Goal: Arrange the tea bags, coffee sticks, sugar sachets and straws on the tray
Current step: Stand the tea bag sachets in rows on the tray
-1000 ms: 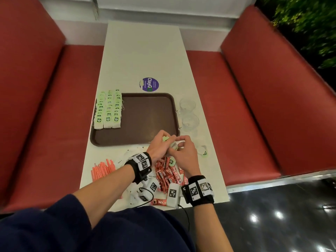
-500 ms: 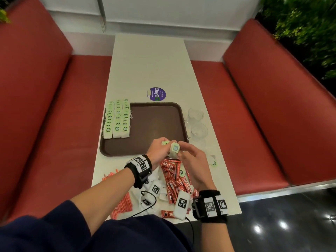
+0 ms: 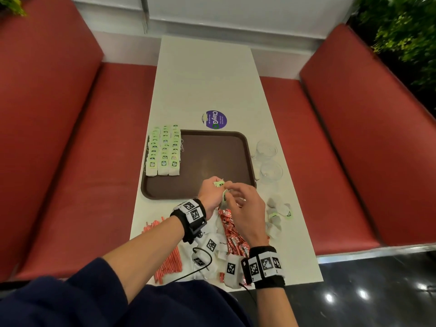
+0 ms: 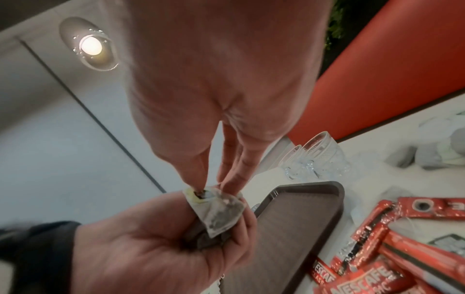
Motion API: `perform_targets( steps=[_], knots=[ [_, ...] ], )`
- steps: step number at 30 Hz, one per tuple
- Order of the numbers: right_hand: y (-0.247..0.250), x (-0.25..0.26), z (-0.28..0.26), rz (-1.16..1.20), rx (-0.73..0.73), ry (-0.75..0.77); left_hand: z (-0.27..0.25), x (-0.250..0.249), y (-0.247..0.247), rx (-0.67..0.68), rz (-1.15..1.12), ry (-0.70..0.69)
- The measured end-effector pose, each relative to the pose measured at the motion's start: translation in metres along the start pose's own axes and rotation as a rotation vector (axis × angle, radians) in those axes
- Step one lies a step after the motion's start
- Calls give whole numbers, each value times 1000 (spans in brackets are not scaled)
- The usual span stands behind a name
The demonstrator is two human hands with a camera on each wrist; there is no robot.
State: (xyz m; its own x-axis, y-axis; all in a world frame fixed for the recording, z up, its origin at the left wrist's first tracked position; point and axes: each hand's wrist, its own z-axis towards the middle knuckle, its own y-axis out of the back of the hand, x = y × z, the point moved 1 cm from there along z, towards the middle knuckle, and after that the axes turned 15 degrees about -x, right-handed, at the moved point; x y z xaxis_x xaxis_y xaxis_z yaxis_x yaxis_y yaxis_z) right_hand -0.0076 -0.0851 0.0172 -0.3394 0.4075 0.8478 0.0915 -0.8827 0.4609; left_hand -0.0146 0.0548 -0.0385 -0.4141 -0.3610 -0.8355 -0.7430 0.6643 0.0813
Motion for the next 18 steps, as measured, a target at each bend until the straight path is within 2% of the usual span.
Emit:
perform_targets(
  steps=[5,11,15,18],
  knots=[
    [-14,11,9,-34,87,101,6,-6,10,-18,-105,56],
    [-29,24,29,13,194,92,13,-23,26,-77,-181,47],
    [-36,34,45,-8,285,129,13,-43,45,-48,-175,-7],
    [-35,45,62,-5,323,148,19,-61,76,20,-165,-115]
  ],
)
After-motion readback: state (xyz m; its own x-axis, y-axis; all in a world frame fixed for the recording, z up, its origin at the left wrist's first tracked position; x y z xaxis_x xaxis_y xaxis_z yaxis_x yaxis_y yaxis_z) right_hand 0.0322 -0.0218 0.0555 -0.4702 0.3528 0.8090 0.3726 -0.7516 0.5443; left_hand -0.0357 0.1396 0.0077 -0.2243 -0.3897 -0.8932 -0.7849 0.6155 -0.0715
